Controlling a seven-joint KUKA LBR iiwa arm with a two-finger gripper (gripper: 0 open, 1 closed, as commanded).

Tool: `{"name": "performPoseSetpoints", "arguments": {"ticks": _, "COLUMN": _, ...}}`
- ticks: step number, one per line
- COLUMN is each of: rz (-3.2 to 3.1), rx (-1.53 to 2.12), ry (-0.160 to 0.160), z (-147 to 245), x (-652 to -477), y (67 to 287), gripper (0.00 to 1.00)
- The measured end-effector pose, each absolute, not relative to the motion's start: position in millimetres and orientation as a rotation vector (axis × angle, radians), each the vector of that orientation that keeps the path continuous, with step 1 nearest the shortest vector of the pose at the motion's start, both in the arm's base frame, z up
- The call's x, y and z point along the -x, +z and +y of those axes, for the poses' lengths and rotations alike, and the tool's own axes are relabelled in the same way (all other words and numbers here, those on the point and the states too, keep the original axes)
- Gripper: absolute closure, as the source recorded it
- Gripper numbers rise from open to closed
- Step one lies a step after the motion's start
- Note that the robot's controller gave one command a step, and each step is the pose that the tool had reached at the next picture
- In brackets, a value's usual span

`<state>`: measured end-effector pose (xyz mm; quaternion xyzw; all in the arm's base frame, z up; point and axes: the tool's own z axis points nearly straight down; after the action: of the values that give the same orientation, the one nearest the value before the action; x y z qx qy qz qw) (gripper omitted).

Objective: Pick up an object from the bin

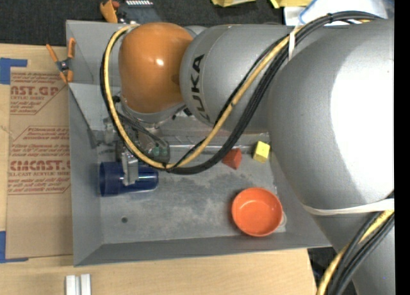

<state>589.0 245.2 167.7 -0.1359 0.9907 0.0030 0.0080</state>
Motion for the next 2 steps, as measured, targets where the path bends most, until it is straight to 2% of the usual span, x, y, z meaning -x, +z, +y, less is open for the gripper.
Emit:
{"name": "performPoseSetpoints", "arguments": {"ticks": 1, "rz": 3.095, "rx": 0.480, "ry": 0.007, "z": 242.8, "x": -584.9, "y": 157.5, "gripper": 0.00}}
{"name": "performPoseSetpoints", "arguments": {"ticks": 2, "rz": 2.950, "rx": 1.041, "ry": 0.004, "z": 236.5, "x": -585.9, "y": 130.1, "gripper": 0.00}}
